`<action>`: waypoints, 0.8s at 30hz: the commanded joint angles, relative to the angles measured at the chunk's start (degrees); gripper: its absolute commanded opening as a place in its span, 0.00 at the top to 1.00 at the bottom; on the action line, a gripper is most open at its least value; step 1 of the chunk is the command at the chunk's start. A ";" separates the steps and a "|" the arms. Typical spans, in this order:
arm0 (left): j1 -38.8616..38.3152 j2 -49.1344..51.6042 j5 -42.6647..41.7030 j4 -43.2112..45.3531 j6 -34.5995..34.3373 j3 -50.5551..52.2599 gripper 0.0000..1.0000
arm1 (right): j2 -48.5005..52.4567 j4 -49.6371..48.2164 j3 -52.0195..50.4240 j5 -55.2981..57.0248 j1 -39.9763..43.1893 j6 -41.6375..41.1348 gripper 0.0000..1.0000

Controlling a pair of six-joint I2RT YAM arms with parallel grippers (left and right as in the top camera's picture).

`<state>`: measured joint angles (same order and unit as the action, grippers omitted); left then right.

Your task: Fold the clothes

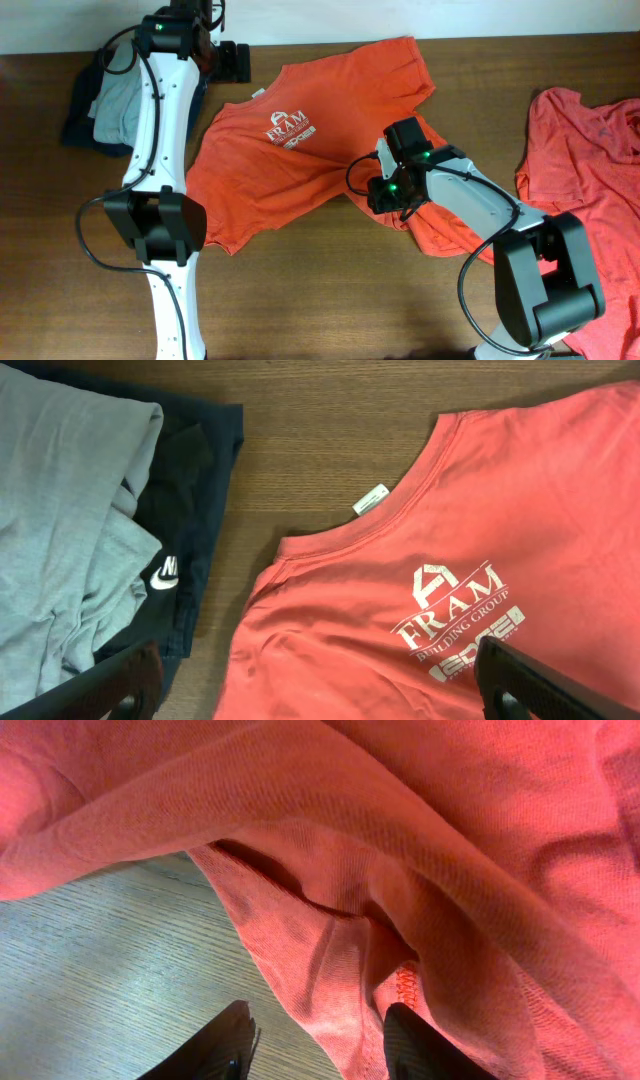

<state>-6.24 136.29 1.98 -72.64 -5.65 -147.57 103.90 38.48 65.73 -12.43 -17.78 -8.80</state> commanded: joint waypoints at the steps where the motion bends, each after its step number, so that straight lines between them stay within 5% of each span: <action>1: 0.02 -1.53 0.44 0.09 -0.33 -0.66 0.01 | 0.48 -0.22 -0.22 1.14 -0.22 -0.13 0.52; 24: 0.02 -1.53 0.42 0.11 -0.33 -0.66 0.01 | 1.40 -0.85 -0.22 2.19 -0.22 -0.33 0.52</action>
<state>-6.24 136.29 1.98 -72.64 -5.65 -147.57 104.25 37.76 65.73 -11.40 -17.78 -8.82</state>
